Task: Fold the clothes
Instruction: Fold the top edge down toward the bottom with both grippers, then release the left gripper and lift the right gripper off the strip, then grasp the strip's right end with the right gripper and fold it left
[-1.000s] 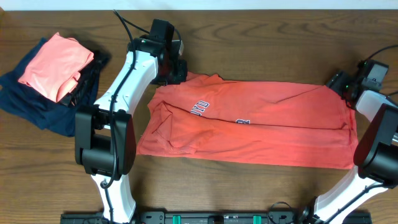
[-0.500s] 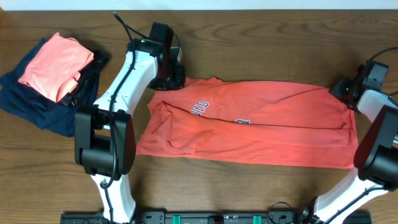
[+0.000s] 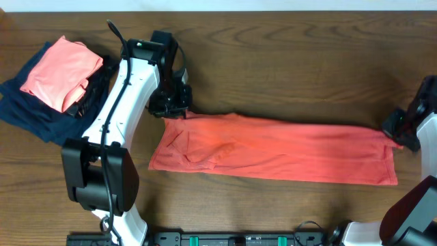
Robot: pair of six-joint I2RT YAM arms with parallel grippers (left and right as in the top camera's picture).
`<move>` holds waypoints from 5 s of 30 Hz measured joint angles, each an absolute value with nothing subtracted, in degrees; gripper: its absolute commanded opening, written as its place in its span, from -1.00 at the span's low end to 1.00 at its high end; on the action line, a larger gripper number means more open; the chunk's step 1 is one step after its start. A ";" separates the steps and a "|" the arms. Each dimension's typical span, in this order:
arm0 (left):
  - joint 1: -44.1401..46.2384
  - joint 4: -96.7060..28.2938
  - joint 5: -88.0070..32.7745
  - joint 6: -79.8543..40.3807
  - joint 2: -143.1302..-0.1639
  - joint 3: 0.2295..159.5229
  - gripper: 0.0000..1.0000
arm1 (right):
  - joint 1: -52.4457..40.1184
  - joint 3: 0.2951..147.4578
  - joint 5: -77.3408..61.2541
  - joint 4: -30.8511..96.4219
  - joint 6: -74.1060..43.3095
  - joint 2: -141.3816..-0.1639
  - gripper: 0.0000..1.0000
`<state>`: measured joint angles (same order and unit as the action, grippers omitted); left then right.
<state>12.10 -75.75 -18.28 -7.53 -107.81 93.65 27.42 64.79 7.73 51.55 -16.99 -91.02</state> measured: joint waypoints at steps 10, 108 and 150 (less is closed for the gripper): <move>12.10 -77.49 -15.88 -7.49 -107.85 86.65 -0.67 | 27.42 62.50 13.19 55.07 -18.15 -91.05 -0.49; 7.70 -66.94 -14.83 -10.74 -100.77 82.78 -0.28 | -19.55 79.79 -10.52 71.59 -15.86 -104.27 0.75; 7.70 -67.51 -14.83 -10.74 -100.77 82.78 -0.28 | -20.40 67.85 -19.51 51.33 -23.18 -104.18 0.12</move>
